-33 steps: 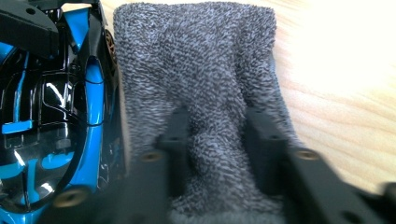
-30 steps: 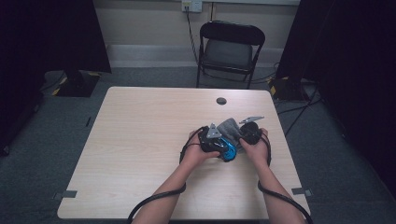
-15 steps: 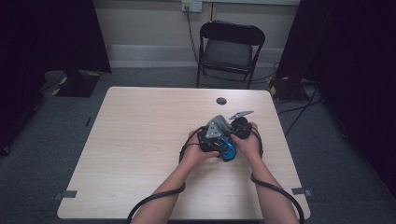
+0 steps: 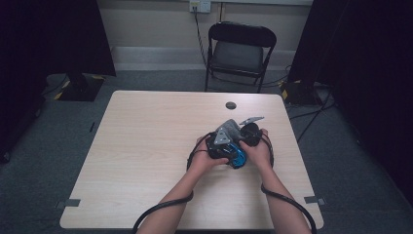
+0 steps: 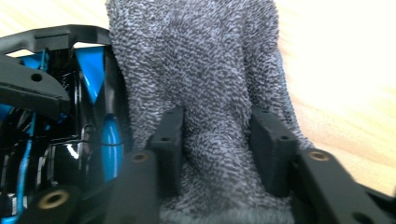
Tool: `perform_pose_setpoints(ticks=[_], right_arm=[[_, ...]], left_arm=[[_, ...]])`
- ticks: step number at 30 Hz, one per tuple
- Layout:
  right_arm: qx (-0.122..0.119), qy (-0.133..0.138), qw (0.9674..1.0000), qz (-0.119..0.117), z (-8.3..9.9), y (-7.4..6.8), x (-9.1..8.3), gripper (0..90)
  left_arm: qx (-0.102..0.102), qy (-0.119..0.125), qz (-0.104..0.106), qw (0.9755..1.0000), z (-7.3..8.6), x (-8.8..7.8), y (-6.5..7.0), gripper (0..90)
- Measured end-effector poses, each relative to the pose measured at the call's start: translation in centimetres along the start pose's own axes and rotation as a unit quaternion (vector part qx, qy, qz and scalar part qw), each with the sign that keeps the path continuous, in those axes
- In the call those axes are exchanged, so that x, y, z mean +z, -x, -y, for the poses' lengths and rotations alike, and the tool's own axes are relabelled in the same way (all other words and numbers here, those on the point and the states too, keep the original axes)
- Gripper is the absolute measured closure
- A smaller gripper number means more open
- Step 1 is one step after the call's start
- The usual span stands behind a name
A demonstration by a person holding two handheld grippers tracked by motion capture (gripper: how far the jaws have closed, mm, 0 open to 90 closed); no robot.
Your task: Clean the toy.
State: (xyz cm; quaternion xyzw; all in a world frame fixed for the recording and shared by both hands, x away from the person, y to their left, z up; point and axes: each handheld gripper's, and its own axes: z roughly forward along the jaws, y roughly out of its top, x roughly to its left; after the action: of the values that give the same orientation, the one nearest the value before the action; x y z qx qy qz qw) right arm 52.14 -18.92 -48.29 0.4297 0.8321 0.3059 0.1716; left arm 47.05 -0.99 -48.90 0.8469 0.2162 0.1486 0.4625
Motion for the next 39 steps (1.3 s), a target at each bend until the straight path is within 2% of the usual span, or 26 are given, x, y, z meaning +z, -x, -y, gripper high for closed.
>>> perform_pose_setpoints(ticks=[3, 5, 9, 13, 15, 17, 20, 30, 39], right_arm=[[0.010, -0.018, 0.9998, -0.005, -0.4, -0.1, -0.1, 71.8], [0.006, -0.022, 0.9997, -0.005, -0.5, -0.3, -0.1, 75.1], [0.023, -0.017, 0.9996, -0.008, -0.3, -0.2, -0.2, 78.9], [0.004, -0.037, 0.9989, -0.030, -0.7, 0.2, -0.4, 79.7], [-0.025, -0.044, 0.9979, -0.040, -0.7, 0.5, -0.6, 79.7], [-0.030, -0.043, 0.9974, -0.050, -0.6, 0.7, -0.8, 79.7], [-0.025, -0.038, 0.9970, -0.062, -0.1, 1.2, -1.1, 79.7], [-0.037, -0.043, 0.9956, -0.074, 1.3, 2.0, -2.5, 79.7], [-0.022, -0.031, 0.9959, -0.082, 3.0, 2.2, -3.8, 79.7]], left_arm=[[0.000, 0.000, -0.001, 1.0000, 0.0, 0.0, 0.0, 26.5], [-0.003, 0.001, -0.001, 1.0000, 0.0, 0.0, 0.0, 26.6], [-0.004, 0.001, -0.001, 1.0000, 0.0, 0.0, 0.0, 27.2], [-0.007, 0.003, -0.002, 1.0000, 0.0, 0.0, 0.0, 27.6], [-0.009, 0.002, -0.002, 1.0000, 0.0, 0.0, -0.1, 28.3], [-0.012, 0.004, -0.002, 0.9999, 0.0, -0.1, -0.2, 29.0], [-0.012, 0.004, -0.006, 0.9999, 0.0, -0.1, -0.2, 29.2], [-0.018, 0.004, -0.013, 0.9998, 0.1, -0.1, -0.4, 29.1], [-0.018, 0.002, -0.014, 0.9997, 0.0, -0.1, -0.3, 29.1]])
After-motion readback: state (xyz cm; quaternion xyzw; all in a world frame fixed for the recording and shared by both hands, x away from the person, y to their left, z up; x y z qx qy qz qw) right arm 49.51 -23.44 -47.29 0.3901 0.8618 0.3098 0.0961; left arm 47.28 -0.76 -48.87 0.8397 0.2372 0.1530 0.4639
